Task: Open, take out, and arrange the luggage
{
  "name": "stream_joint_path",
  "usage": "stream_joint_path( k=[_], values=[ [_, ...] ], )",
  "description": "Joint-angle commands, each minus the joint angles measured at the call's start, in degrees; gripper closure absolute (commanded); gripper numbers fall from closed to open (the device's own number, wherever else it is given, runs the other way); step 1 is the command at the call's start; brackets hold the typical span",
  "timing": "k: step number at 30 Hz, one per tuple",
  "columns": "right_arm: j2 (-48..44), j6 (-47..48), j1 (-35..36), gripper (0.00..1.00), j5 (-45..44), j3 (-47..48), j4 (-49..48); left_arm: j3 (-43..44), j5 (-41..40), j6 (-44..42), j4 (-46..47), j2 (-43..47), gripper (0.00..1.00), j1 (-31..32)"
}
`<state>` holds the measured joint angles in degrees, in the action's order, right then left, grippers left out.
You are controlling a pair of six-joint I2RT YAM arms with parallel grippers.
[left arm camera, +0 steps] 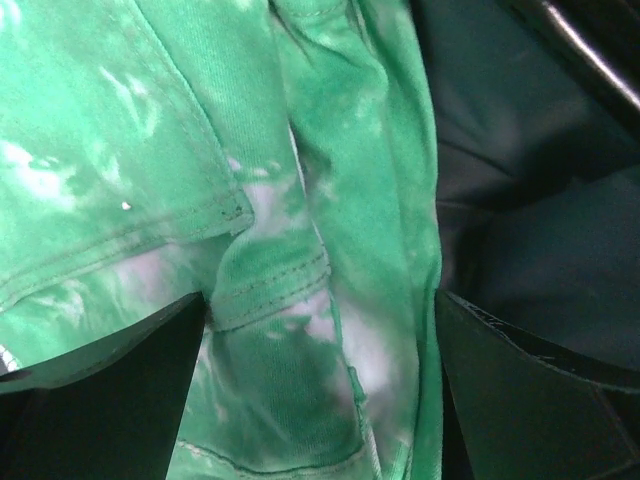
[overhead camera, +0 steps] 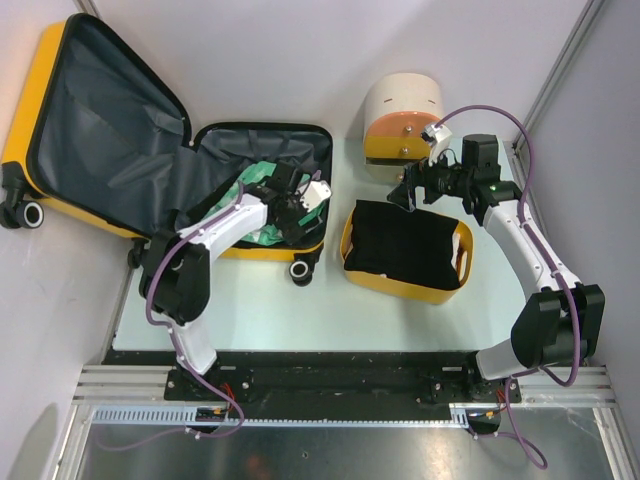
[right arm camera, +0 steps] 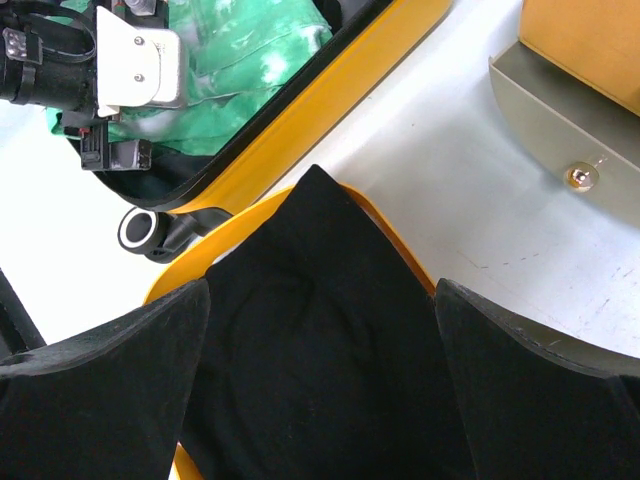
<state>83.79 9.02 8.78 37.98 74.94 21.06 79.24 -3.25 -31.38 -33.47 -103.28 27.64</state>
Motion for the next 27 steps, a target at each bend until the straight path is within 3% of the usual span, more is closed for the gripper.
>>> stream_joint_path(
  k=[1, 3, 4, 7, 9, 13, 27],
  values=[
    [-0.8, 0.4, -0.2, 0.00, 0.2, 0.6, -1.2, -0.4, -6.1, -1.7, 0.1, -1.4, 0.04, 0.4],
    [-0.9, 0.4, -0.3, 0.00, 0.2, 0.6, -1.2, -0.2, -8.1, -1.9, 0.5, -1.3, 0.15, 0.1],
    [-0.8, 0.4, -0.3, 0.00, 0.2, 0.6, -1.3, 0.2, -8.2, -1.8, 0.5, -0.9, 0.33, 0.0],
    [-0.6, 0.4, -0.3, 0.00, 0.2, 0.6, -1.5, 1.8, -7.9, -0.9, 0.6, 0.2, 0.62, -1.4],
    [-0.7, 0.3, -0.3, 0.00, 0.3, 0.6, -1.5, 2.7, -7.2, -0.4, 0.6, 0.7, 0.71, -3.4],
    [-0.6, 0.1, -0.3, 0.00, 0.5, 0.6, -1.6, 5.0, -2.5, 0.3, 0.5, 3.4, 1.00, -6.7],
    [-0.1, -1.2, 1.3, 0.00, 1.8, 0.6, -3.8, 15.1, 21.9, 8.1, -5.4, 9.7, 1.00, -17.1]
  ],
)
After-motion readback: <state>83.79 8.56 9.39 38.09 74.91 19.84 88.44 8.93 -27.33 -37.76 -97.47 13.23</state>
